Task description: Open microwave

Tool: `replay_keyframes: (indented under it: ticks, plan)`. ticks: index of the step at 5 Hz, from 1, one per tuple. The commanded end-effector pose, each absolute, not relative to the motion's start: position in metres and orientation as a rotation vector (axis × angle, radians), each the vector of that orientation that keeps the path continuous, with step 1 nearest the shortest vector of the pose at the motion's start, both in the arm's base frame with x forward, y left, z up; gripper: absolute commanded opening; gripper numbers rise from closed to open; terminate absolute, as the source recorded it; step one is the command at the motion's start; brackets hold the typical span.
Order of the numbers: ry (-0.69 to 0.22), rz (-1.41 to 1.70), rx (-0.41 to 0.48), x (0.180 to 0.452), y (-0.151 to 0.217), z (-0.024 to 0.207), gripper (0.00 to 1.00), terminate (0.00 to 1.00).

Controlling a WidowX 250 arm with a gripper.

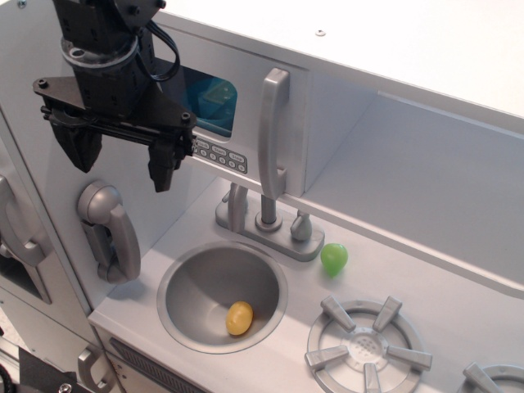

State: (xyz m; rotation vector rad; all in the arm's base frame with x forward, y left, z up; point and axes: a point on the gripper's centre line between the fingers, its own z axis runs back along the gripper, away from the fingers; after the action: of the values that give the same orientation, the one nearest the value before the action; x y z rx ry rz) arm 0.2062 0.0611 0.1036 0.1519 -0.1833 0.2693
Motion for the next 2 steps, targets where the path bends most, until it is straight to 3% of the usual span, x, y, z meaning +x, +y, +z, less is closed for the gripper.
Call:
replay_keyframes:
  ticks: [1,2]
  plan:
    - [-0.183,0.269,0.152,0.206,0.061,0.104,1.00,0.00]
    - [-0.225,0.268,0.194,0.240,0.045,0.102,1.00,0.00]
